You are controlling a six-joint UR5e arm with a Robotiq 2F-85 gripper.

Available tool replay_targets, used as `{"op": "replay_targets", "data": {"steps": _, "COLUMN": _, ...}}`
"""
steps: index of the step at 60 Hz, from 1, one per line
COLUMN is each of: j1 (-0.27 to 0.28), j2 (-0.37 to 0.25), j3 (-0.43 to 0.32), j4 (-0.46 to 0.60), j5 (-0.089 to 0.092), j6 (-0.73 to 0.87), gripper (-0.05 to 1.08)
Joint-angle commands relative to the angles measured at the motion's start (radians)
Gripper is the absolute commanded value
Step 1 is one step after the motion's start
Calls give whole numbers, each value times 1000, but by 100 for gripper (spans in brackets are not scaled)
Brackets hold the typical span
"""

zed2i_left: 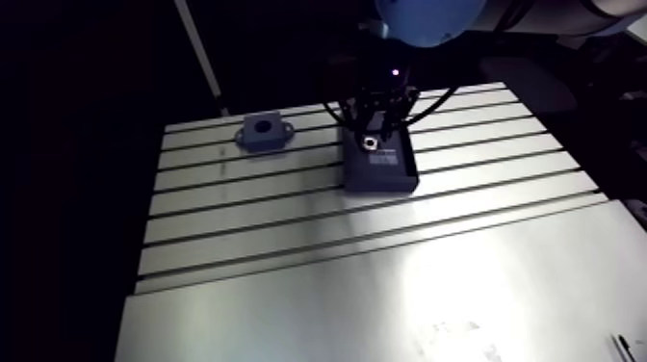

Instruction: Pick up the bearing and press it into the housing until flush.

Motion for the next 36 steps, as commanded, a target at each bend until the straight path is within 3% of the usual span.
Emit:
{"op": "replay_targets", "data": {"steps": 1, "j1": -1, "j2": 16, "j3": 8, "j4": -15, "j5": 2, "j6": 1, "gripper": 47}}
{"op": "replay_targets", "data": {"steps": 36, "j1": 5, "j2": 15, "j3": 5, "j4": -20, "j5": 5, "j6": 6, "gripper": 47}}
